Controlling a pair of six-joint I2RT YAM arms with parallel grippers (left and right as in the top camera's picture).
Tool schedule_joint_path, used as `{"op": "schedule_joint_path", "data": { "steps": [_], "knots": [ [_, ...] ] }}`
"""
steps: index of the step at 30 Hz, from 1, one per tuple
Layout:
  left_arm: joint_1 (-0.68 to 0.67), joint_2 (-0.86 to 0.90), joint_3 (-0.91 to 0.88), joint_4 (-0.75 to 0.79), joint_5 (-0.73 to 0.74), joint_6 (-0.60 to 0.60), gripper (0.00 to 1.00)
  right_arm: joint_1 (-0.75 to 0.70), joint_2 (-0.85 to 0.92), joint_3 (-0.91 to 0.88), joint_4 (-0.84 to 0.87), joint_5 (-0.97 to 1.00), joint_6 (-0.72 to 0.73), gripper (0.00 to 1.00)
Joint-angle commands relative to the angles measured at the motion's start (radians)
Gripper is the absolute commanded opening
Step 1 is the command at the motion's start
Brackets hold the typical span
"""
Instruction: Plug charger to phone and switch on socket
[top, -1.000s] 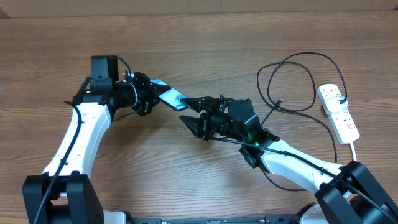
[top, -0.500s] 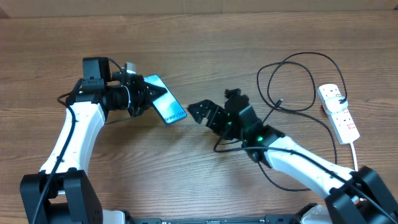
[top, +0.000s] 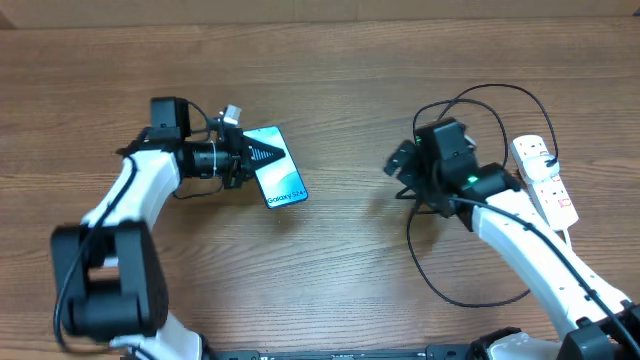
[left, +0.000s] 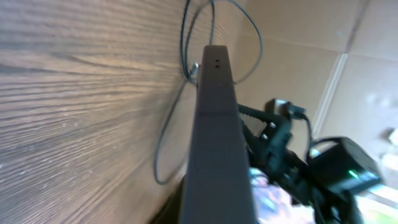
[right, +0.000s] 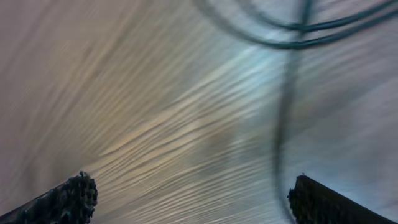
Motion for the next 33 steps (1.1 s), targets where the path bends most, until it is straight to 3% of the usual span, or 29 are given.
{"op": "schedule_joint_path", "data": {
  "steps": [1, 5, 26, 33],
  "knots": [
    [-0.003, 0.085, 0.003, 0.007, 0.256, 0.026, 0.04, -0.041, -0.013, 0.012, -0.036, 0.062, 0.031, 1.00],
    [-0.016, 0.132, 0.003, -0.001, 0.332, 0.026, 0.04, -0.068, -0.013, 0.000, -0.049, 0.109, 0.076, 1.00],
    [-0.083, 0.132, 0.003, -0.002, 0.298, -0.014, 0.04, -0.069, 0.194, -0.022, 0.032, 0.094, 0.098, 1.00],
    [-0.084, 0.132, 0.003, 0.000, 0.287, -0.026, 0.04, -0.069, 0.216, -0.022, 0.082, 0.097, 0.098, 0.87]
  ]
}}
